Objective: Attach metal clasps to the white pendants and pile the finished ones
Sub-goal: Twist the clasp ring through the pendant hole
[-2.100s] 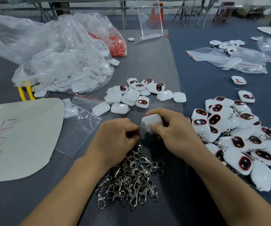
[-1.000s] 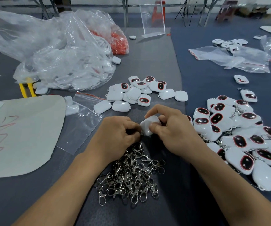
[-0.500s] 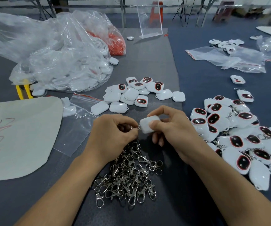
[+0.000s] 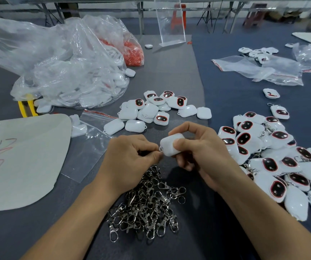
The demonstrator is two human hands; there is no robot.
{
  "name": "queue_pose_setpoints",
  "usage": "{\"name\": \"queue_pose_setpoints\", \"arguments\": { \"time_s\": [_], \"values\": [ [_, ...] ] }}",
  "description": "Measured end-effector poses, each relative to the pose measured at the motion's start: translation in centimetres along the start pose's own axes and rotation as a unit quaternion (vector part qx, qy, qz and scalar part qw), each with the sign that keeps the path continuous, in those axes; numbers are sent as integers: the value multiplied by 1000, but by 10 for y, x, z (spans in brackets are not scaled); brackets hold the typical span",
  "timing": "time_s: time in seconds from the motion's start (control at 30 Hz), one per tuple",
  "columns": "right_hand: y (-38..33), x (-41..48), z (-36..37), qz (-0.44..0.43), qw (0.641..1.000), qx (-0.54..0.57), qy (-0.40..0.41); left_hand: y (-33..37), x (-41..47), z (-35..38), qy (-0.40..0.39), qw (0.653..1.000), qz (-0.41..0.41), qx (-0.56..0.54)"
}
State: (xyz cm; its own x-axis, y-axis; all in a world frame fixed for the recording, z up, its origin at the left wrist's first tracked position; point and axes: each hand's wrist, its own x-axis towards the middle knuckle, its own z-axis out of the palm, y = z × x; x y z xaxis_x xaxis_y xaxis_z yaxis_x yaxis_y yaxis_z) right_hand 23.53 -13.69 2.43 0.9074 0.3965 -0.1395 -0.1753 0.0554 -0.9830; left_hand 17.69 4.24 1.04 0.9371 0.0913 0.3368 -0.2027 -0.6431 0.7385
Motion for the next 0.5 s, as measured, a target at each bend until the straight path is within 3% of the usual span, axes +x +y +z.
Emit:
{"name": "queue_pose_setpoints", "arguments": {
  "time_s": [0.13, 0.23, 0.4, 0.5],
  "values": [
    [5, -3, 10, -21, 1000, 17, 4, 1, -4, 1, 44, 993, 43, 105],
    [3, -1, 9, 33, 996, 85, -1, 3, -1, 4, 72, 997, -14, -24],
    [-1, 0, 2, 79, 988, 133, -8, 8, 3, 5, -2, 965, -121, -231],
    [0, -1, 4, 62, 990, 126, -15, 8, 4, 5, 1, 954, -144, -262]
  ]
}}
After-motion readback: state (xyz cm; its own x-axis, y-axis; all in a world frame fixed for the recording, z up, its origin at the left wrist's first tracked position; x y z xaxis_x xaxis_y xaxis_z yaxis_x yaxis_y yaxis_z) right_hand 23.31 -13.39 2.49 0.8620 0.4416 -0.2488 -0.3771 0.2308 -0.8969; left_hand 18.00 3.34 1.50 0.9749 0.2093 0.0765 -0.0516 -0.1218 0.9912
